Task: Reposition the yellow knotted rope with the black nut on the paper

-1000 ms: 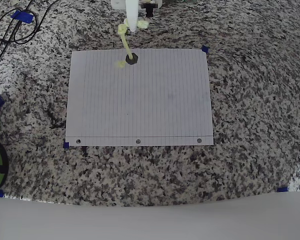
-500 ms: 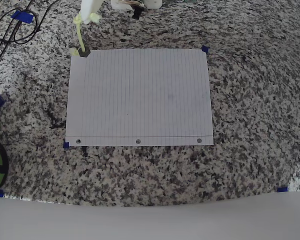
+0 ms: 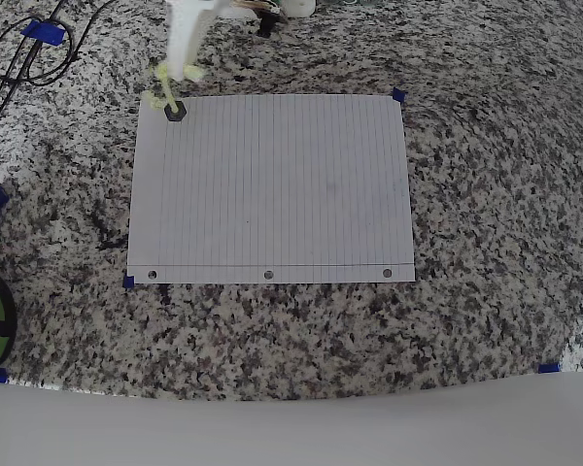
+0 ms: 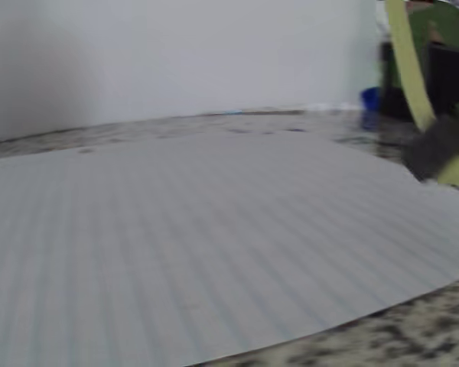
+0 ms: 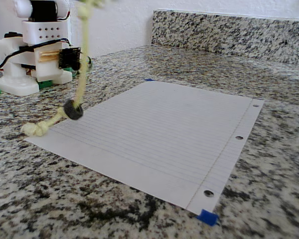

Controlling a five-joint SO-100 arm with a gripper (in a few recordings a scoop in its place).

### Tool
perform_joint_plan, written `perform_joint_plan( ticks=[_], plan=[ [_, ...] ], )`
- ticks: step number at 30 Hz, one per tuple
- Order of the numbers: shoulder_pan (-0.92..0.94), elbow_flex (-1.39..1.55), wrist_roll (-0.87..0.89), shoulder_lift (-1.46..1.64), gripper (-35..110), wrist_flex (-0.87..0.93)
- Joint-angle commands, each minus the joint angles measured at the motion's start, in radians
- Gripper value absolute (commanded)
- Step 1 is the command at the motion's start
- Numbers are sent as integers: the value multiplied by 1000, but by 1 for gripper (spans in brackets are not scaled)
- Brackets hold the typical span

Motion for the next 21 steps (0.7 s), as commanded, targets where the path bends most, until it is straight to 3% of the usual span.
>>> perform_joint_plan(
  ticks=[1, 21],
  plan=[
    [-127, 20, 34, 12, 0, 6],
    [-540, 290, 84, 74, 0, -221]
  ],
)
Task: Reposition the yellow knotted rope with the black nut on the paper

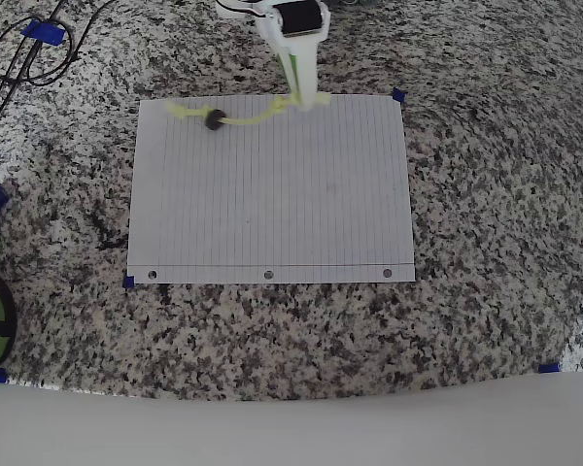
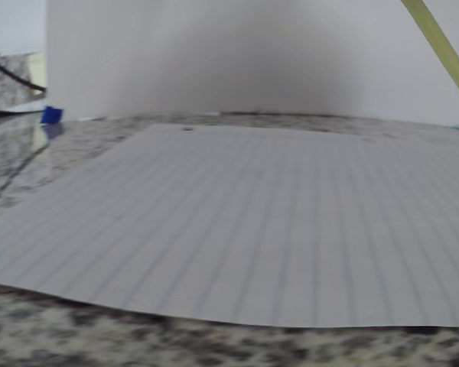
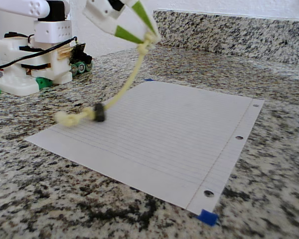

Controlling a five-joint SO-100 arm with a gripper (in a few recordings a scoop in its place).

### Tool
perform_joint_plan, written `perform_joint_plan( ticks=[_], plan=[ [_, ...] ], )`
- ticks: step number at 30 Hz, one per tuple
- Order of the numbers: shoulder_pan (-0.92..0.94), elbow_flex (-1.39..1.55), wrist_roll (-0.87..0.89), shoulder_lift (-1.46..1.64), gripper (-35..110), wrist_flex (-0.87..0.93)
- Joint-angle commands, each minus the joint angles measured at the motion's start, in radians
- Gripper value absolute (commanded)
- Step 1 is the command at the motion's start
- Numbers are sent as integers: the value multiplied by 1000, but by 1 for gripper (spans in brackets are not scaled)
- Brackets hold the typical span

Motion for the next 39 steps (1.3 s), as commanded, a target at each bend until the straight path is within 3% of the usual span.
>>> perform_joint_plan(
  ticks=[1, 3, 6, 8, 10, 19, 23, 29, 35, 39],
  plan=[
    [-46, 9, 28, 21, 0, -40],
    [-48, 26, 40, 31, 8, -31],
    [-55, 67, 44, 52, 36, 6],
    [-66, 100, 44, 72, 64, 28],
    [-75, 115, 44, 87, 70, 37],
    [-66, 110, 44, 127, 63, 72],
    [64, 95, 44, 97, 59, 77],
    [288, -78, 52, -249, 57, 124],
    [321, -397, 236, -640, 56, 270],
    [351, -492, 341, -813, 55, 267]
  ],
)
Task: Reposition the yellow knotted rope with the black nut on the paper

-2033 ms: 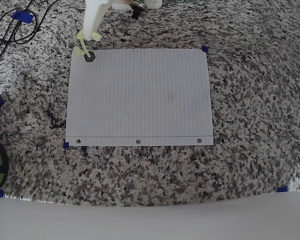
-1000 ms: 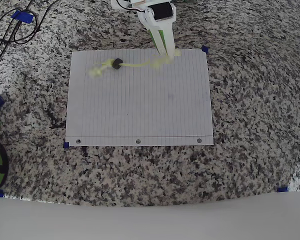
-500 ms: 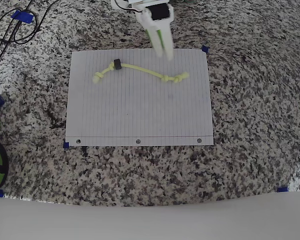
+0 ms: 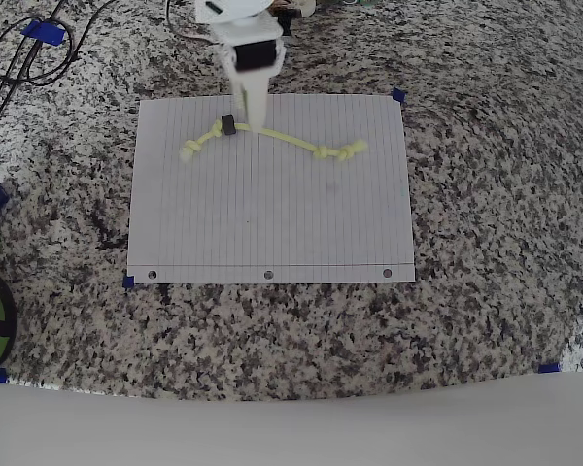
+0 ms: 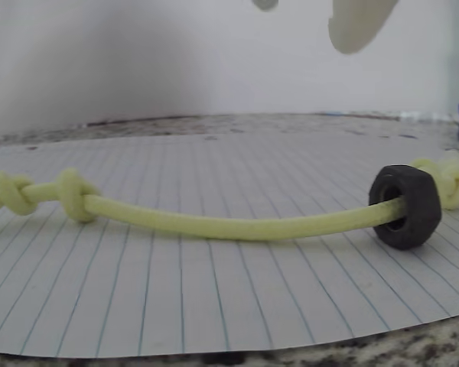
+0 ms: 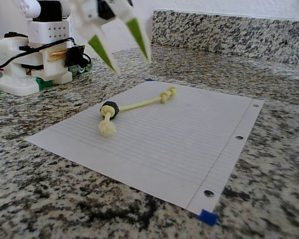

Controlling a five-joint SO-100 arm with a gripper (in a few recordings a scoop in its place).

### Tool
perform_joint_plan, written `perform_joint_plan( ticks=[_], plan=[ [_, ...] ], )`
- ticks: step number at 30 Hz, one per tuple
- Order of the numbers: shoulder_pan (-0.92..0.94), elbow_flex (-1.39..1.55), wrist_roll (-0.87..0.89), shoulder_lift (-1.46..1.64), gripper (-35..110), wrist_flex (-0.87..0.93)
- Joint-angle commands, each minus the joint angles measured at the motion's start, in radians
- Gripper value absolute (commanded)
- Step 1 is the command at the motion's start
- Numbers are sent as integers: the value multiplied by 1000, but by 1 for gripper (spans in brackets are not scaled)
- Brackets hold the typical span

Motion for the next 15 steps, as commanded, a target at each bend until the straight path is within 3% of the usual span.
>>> perform_joint_plan(
  ticks=[1, 15],
  plan=[
    [23, -92, 104, -132, 55, 3],
    [210, -242, 522, -371, 55, -29]
  ],
)
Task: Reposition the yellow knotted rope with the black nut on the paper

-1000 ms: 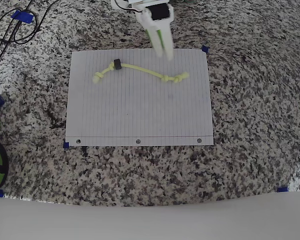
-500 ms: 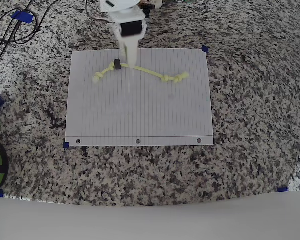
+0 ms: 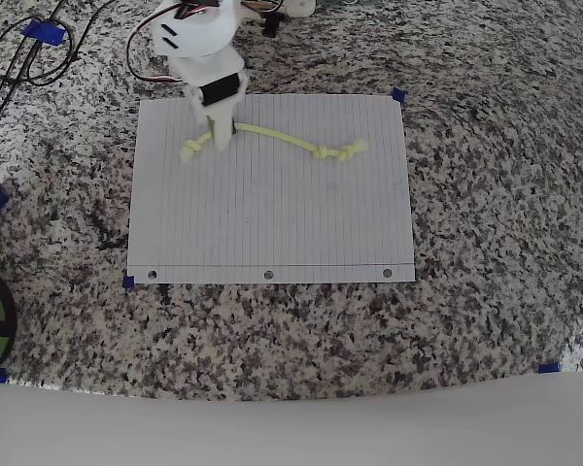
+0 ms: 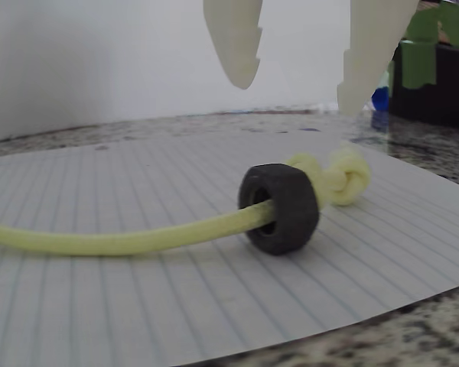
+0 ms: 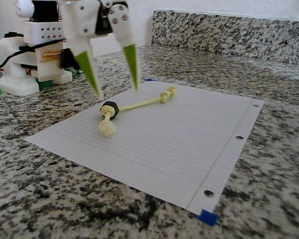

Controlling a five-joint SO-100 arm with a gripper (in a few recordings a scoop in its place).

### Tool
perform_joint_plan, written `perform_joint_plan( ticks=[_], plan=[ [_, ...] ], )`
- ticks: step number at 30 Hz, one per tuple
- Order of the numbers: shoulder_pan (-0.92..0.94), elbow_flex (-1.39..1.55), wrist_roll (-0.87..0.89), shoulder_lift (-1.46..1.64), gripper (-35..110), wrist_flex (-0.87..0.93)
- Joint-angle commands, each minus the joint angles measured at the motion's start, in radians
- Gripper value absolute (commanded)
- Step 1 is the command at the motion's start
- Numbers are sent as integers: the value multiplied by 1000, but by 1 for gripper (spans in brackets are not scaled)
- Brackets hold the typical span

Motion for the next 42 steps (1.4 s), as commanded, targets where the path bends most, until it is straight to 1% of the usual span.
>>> perform_joint_plan(
  ticks=[1, 4, 9, 25, 33, 35, 36, 40, 42],
  plan=[
    [38, -48, 118, -17, 55, -15],
    [69, -61, 210, -46, 55, -26],
    [101, -75, 285, -100, 53, -63],
    [80, -75, 259, -270, 50, -163],
    [71, -84, 242, -287, 44, -160],
    [71, -84, 236, -287, 41, -158],
    [71, -84, 235, -287, 35, -158],
    [75, -84, 207, -282, 2, -170],
    [72, -84, 206, -279, 0, -161]
  ],
)
